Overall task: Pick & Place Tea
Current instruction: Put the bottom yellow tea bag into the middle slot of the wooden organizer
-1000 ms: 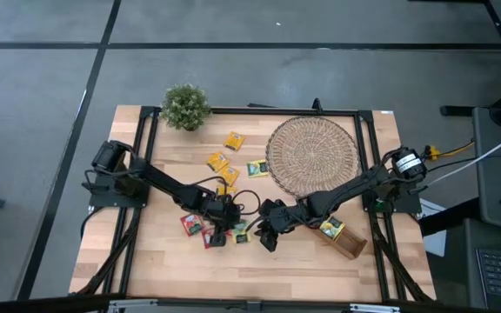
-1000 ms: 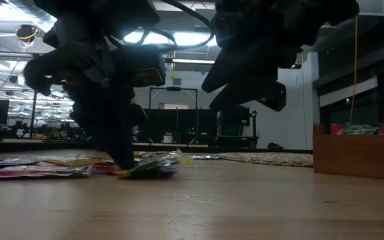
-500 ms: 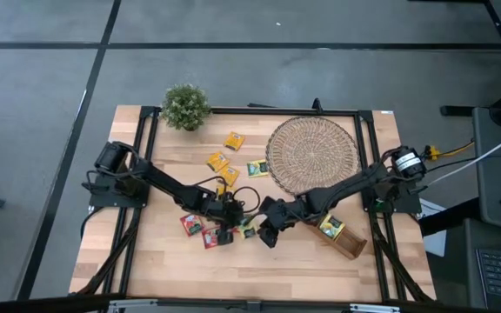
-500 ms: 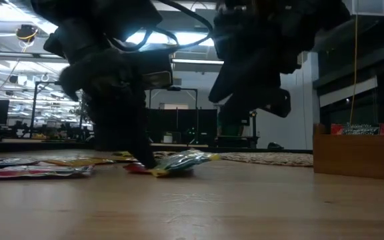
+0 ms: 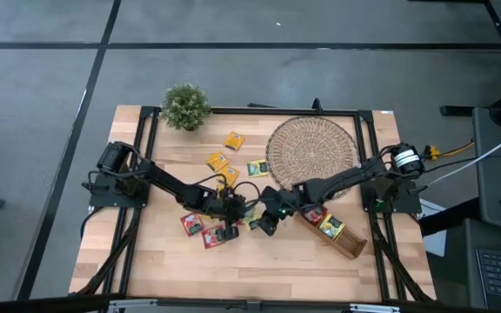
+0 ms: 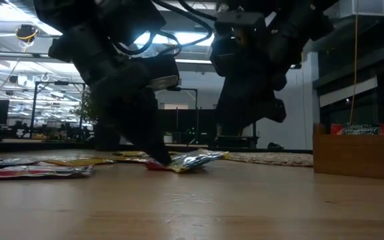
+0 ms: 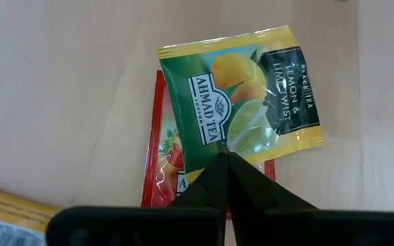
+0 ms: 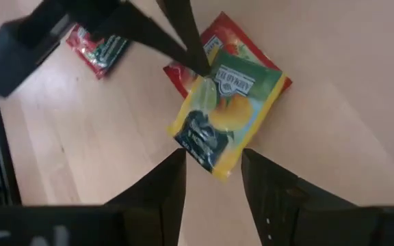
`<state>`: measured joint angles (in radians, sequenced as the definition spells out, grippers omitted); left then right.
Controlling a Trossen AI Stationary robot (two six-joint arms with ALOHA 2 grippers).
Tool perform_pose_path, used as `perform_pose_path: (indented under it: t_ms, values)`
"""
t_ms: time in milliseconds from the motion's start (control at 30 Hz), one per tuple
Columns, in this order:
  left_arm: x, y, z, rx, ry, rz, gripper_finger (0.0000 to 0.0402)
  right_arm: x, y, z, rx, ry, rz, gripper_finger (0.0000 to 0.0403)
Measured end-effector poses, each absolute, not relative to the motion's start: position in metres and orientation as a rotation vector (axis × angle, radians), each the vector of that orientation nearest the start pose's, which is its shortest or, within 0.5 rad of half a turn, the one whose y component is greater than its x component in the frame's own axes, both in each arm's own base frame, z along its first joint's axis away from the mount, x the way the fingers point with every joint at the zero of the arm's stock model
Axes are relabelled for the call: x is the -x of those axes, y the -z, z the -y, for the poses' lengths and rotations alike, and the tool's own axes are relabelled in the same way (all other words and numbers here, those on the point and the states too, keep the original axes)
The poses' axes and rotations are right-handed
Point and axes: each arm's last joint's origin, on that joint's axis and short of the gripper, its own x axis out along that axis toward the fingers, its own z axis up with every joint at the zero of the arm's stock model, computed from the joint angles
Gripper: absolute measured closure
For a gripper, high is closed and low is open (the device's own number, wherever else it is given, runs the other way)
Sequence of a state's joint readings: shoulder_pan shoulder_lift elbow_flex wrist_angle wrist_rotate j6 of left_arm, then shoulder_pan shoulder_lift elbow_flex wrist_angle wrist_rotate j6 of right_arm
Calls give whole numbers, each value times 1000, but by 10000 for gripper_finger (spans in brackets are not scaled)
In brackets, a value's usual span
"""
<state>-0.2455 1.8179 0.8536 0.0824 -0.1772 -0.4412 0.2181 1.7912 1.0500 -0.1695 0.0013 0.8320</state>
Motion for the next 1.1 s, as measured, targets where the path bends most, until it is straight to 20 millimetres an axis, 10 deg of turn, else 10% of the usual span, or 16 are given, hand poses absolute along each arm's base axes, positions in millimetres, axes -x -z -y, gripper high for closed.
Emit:
perform_pose_path:
  t_ms: [900,1100]
  values:
    - [-338,-97,66,348,-135,-857,400,-355,-129,-71,-749,124,-1069,261]
    - [-338,-97,65,332,-124,-855,398,-355,-129,-72,-752,98,-1081,315]
